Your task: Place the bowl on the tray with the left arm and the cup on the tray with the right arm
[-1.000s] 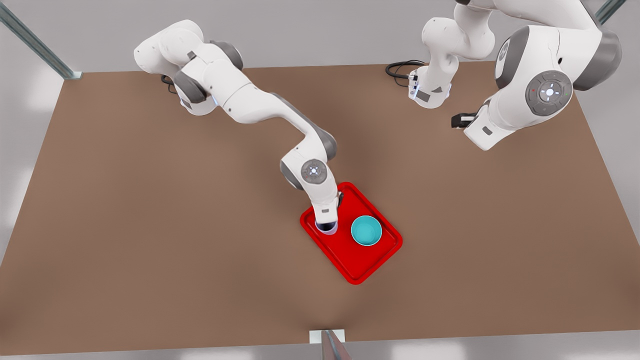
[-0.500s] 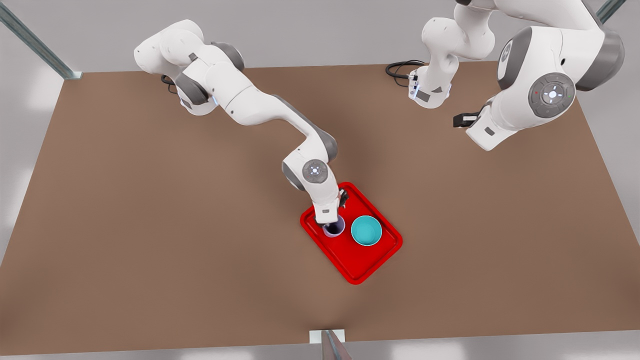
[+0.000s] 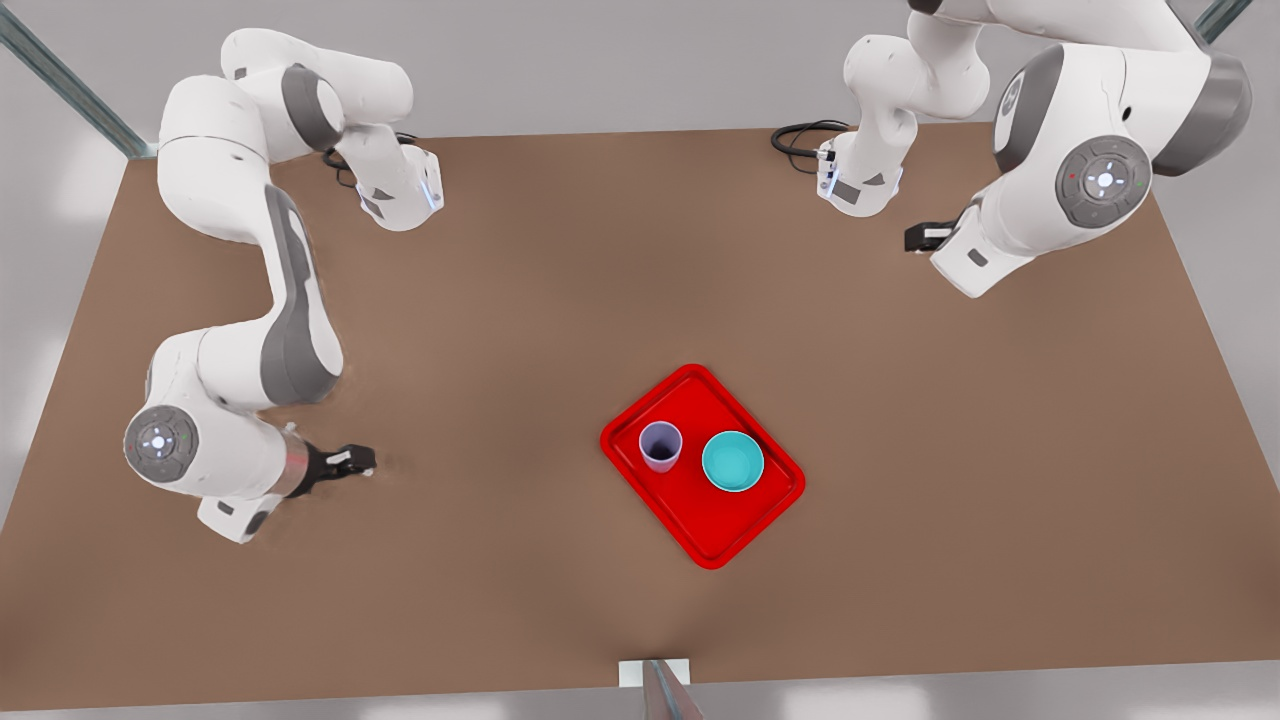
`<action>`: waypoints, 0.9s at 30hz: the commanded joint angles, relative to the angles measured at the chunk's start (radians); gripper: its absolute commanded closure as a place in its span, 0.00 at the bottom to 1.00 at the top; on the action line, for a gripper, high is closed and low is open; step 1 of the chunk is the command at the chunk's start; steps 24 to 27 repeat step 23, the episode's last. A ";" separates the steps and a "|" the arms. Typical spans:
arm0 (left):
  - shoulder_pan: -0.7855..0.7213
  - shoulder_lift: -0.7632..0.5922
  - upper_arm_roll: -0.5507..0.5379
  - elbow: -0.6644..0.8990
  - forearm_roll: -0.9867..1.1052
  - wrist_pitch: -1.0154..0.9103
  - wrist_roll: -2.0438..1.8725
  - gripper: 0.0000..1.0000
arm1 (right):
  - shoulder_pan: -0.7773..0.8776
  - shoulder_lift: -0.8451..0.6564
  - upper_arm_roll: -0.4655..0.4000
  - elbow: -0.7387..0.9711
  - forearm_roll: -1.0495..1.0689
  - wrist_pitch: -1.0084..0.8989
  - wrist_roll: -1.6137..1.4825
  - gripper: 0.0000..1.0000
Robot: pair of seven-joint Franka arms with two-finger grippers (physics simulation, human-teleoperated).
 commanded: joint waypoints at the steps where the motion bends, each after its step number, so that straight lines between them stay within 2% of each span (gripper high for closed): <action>1: 0.004 -0.001 0.004 0.000 -0.006 -0.035 0.092 0.00 | -0.036 -0.098 -0.002 0.001 -0.095 -0.350 -0.070 0.00; 4: 0.004 -0.003 0.006 0.000 -0.004 -0.084 0.109 0.00 | -0.005 -0.355 -0.027 -0.124 -0.086 -0.347 0.027 0.00; 6: 0.004 -0.006 0.006 0.000 -0.004 -0.123 0.110 0.00 | 0.041 -0.461 -0.116 -0.234 -0.049 -0.315 0.024 0.00; 27: 0.001 0.000 0.000 0.000 -0.017 -0.129 0.113 0.00 | 0.022 -0.418 -0.137 -0.260 -0.057 -0.314 0.025 0.00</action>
